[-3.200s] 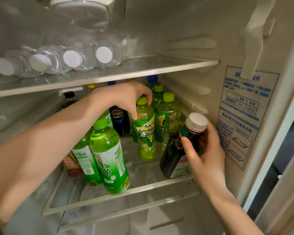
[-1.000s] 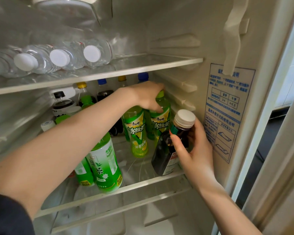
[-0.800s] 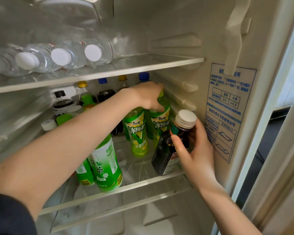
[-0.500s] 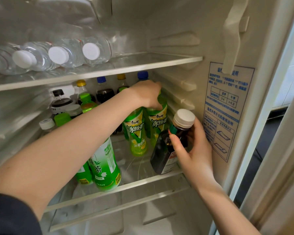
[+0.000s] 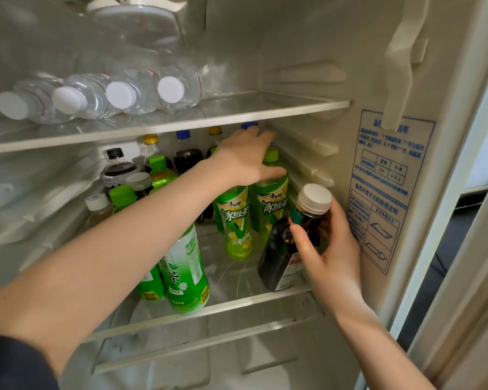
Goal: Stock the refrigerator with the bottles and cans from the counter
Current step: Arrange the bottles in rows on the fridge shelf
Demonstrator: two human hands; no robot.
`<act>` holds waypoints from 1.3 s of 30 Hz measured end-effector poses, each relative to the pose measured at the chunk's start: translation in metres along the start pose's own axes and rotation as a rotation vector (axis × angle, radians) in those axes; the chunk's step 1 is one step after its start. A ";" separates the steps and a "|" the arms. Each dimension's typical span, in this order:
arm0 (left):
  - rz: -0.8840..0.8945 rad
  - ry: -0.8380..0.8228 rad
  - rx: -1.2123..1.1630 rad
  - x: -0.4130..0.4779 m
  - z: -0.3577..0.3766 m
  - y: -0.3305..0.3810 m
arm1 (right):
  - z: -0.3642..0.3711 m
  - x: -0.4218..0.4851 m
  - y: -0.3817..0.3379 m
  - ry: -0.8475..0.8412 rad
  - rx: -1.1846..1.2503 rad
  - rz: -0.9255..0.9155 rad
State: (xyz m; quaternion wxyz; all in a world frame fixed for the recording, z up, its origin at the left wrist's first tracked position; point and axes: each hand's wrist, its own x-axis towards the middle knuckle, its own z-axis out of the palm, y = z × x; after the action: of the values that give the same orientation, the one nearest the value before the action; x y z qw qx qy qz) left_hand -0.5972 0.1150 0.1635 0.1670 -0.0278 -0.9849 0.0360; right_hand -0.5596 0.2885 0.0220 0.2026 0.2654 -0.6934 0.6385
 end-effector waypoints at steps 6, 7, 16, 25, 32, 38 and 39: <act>-0.254 -0.115 -0.058 -0.023 -0.005 -0.027 | 0.003 0.003 0.001 0.006 0.009 0.013; -0.265 -0.177 -0.037 -0.027 -0.003 -0.028 | 0.003 0.004 0.001 0.005 0.005 0.014; -0.222 -0.114 -0.028 -0.034 0.004 -0.031 | 0.011 0.020 0.001 -0.054 -0.016 0.007; -0.198 -0.097 -0.045 -0.039 0.005 -0.031 | 0.016 0.028 0.006 -0.051 -0.049 0.006; -0.213 -0.071 -0.044 -0.039 0.006 -0.028 | 0.020 0.029 0.005 -0.043 -0.069 0.002; -0.235 -0.073 -0.015 -0.038 0.006 -0.023 | 0.026 0.026 -0.001 -0.085 -0.102 -0.071; -0.233 -0.076 -0.014 -0.038 0.006 -0.023 | 0.028 0.026 -0.002 -0.100 -0.111 -0.074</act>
State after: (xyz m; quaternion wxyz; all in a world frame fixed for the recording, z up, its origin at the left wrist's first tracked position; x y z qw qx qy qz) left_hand -0.5641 0.0895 0.1469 0.1325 0.0869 -0.9873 0.0103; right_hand -0.5765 0.2574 0.0366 0.2057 0.3109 -0.7267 0.5770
